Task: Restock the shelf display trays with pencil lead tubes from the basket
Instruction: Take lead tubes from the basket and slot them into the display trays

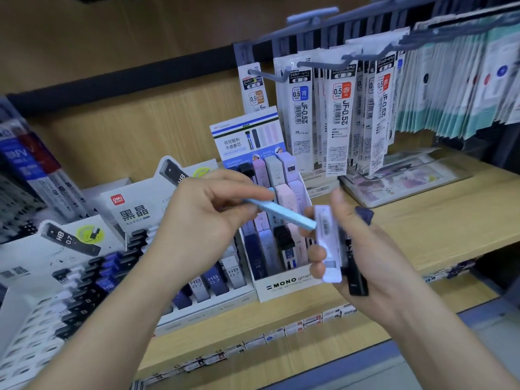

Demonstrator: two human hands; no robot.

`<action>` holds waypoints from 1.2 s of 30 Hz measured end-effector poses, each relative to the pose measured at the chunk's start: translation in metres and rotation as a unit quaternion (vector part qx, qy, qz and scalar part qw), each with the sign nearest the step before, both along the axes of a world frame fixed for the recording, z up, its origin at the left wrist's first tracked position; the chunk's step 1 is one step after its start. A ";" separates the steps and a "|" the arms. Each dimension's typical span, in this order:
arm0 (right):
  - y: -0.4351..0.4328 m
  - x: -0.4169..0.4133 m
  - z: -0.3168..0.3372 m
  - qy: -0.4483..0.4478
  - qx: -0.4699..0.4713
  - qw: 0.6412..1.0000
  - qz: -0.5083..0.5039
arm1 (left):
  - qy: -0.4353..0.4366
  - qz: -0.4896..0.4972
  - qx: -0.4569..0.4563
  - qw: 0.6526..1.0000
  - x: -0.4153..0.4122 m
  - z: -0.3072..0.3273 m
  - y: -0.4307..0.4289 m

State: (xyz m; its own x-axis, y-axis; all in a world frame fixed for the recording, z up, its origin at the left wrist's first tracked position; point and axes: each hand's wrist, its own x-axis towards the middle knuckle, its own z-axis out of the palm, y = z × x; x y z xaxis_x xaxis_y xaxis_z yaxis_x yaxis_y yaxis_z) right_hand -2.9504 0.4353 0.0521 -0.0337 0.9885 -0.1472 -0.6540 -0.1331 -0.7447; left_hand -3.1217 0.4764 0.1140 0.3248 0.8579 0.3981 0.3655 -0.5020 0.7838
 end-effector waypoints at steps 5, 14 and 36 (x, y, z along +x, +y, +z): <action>0.001 -0.010 -0.007 -0.073 0.017 0.997 -0.004 | 0.029 -0.002 0.014 0.999 -0.008 -0.004 -0.001; 0.003 -0.012 -0.010 -0.084 -0.002 0.996 -0.042 | -0.021 -0.014 -0.092 0.995 -0.014 0.006 0.011; 0.013 0.000 -0.020 0.009 -0.080 0.988 -0.132 | 0.414 0.076 0.155 0.893 0.033 0.003 0.082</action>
State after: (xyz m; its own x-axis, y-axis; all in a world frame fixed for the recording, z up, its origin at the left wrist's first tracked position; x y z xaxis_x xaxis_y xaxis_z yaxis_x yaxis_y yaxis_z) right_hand -2.9502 0.4486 0.0320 0.2181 0.9273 -0.3042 -0.6949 -0.0713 -0.7156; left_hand -3.0884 0.5587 0.1170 0.5071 0.8073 0.3018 0.8386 -0.5430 0.0435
